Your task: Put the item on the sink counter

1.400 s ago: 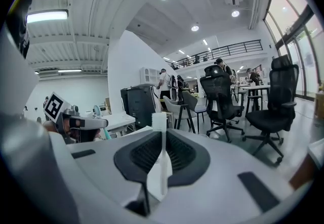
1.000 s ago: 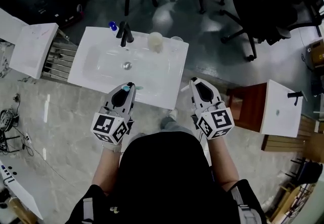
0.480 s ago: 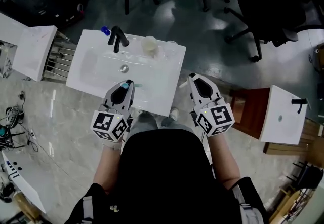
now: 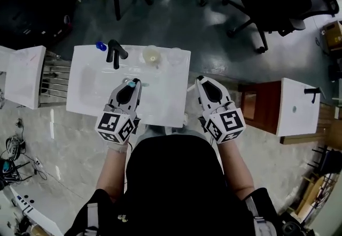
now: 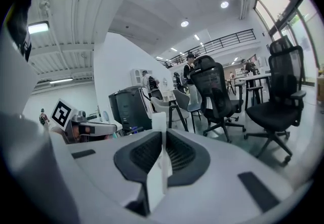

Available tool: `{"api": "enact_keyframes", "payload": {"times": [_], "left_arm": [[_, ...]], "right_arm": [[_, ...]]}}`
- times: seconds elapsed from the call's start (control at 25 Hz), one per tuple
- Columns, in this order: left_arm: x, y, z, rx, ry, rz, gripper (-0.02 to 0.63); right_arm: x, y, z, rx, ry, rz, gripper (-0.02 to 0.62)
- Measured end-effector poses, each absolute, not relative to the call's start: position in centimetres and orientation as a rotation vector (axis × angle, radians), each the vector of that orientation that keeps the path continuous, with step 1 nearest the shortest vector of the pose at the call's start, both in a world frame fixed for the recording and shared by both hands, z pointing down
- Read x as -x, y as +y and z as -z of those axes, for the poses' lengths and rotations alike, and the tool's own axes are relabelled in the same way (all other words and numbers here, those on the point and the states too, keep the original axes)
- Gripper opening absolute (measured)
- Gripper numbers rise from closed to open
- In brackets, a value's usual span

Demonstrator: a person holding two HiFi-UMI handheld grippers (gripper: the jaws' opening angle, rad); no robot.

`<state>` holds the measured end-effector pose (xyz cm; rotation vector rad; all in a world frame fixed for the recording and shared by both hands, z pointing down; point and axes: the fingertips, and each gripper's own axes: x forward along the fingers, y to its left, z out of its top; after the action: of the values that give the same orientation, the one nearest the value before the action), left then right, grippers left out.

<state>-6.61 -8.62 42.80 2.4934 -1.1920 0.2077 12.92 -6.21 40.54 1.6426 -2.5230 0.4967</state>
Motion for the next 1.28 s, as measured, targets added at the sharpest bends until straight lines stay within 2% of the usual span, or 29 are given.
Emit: {"api": "enact_keyframes", "payload": {"times": [0.72,1.28], "left_arm": [[5.5,-20.3,-45.4,-2.558,-0.956,-0.169,0.04],[3.1,-22.5,-53.7,-2.484,-0.845,-0.299,0.04]], "right_arm": [[-11.5,-7.0,-42.0,-1.923,-2.261,-0.57,0.044],[-12.1,-4.5,-44.1,-1.997,-2.078,-0.616,0.044]]}}
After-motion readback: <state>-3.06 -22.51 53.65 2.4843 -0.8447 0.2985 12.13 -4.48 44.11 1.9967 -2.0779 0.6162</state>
